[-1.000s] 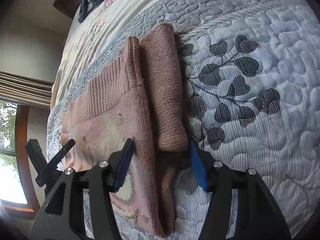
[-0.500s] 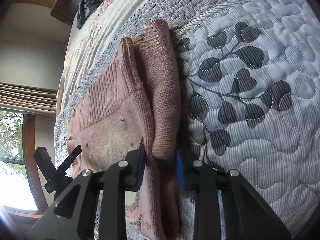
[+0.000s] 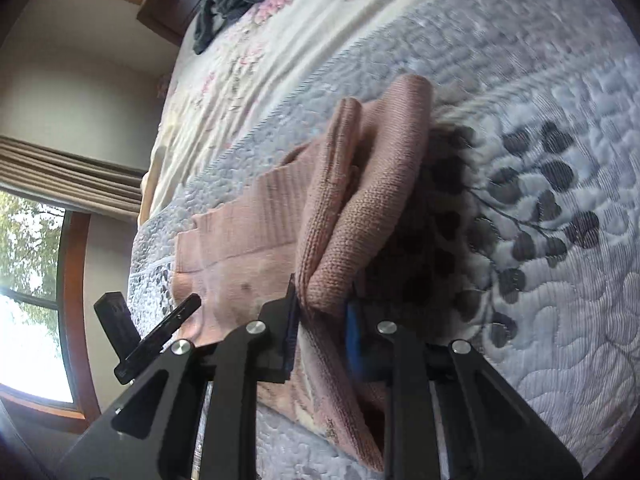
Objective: Fold small clothes
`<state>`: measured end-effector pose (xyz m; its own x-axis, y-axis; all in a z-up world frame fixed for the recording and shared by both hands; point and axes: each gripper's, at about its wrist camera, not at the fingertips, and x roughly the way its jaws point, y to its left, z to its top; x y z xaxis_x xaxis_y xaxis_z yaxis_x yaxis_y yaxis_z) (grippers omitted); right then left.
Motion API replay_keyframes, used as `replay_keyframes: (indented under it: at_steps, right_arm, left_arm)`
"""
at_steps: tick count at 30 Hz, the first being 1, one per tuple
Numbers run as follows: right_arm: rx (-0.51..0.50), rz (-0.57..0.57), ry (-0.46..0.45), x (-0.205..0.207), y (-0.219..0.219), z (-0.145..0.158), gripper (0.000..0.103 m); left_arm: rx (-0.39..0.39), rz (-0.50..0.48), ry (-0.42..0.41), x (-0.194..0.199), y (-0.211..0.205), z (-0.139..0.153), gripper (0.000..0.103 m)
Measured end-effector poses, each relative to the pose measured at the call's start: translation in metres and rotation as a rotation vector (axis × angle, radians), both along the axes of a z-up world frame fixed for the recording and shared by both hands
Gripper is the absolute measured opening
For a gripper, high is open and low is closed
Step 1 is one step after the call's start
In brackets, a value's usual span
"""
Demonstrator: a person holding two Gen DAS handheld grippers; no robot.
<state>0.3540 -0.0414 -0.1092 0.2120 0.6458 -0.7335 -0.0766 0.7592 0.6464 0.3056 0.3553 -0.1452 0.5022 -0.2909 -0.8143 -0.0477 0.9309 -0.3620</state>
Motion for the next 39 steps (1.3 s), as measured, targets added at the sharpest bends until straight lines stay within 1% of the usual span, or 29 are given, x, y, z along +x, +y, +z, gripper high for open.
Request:
replay_keyframes:
  at_steps: [2,4,6,8,14,20,21,22,23,24,25,27,29,31,34,35,39]
  right_arm:
    - [0.007,0.047,-0.031,0.001,0.024,0.02,0.018]
    - [-0.01,0.105,-0.061,0.0,0.053,0.035,0.018]
    - [-0.031,0.157,-0.077,-0.001,0.081,0.043,0.018]
    - [-0.065,0.2,-0.084,-0.002,0.107,0.043,0.018]
    - [-0.157,0.286,-0.058,-0.01,0.17,0.021,0.018]
    - [-0.241,0.338,-0.034,-0.018,0.208,-0.01,0.019]
    - [-0.242,0.342,-0.027,-0.019,0.211,-0.014,0.022]
    - [-0.234,0.347,-0.019,-0.018,0.214,-0.016,0.028]
    - [-0.23,0.356,-0.013,-0.018,0.217,-0.017,0.031]
    - [-0.224,0.364,-0.004,-0.017,0.217,-0.016,0.035]
    - [-0.216,0.365,0.003,-0.016,0.218,-0.013,0.037]
    - [-0.189,0.357,0.017,-0.013,0.21,-0.003,0.037]
    - [-0.131,0.327,0.042,-0.01,0.195,0.01,0.037]
    - [-0.081,0.29,0.038,-0.005,0.174,0.027,0.041]
    - [-0.089,0.231,-0.002,0.004,0.142,0.048,0.046]
    - [-0.092,0.208,-0.007,0.007,0.131,0.051,0.046]
    - [-0.119,0.129,0.001,0.014,0.085,0.046,0.046]
  left_arm:
    - [-0.015,0.005,-0.01,-0.005,0.006,0.005,0.06]
    - [-0.029,0.008,-0.015,-0.009,0.011,0.01,0.06]
    - [-0.041,0.007,-0.023,-0.012,0.016,0.014,0.06]
    - [-0.055,0.01,-0.029,-0.013,0.02,0.018,0.06]
    - [-0.132,0.031,-0.043,-0.012,0.029,0.024,0.06]
    - [-0.211,0.063,-0.037,-0.007,0.034,0.021,0.06]
    - [-0.223,0.067,-0.034,-0.006,0.035,0.02,0.06]
    - [-0.234,0.072,-0.03,-0.005,0.035,0.018,0.06]
    - [-0.246,0.076,-0.026,-0.004,0.035,0.017,0.06]
    - [-0.26,0.081,-0.021,-0.003,0.035,0.015,0.06]
    - [-0.276,0.084,-0.015,-0.002,0.035,0.014,0.06]
    - [-0.306,0.085,-0.012,-0.002,0.034,0.013,0.06]
    - [-0.326,0.077,-0.014,-0.001,0.03,0.013,0.06]
    - [-0.346,0.066,-0.016,0.001,0.025,0.014,0.06]
    - [-0.38,0.048,-0.022,0.006,0.013,0.016,0.061]
    - [-0.384,0.044,-0.02,0.009,0.008,0.017,0.062]
    - [-0.41,0.02,-0.001,0.022,-0.012,0.015,0.064]
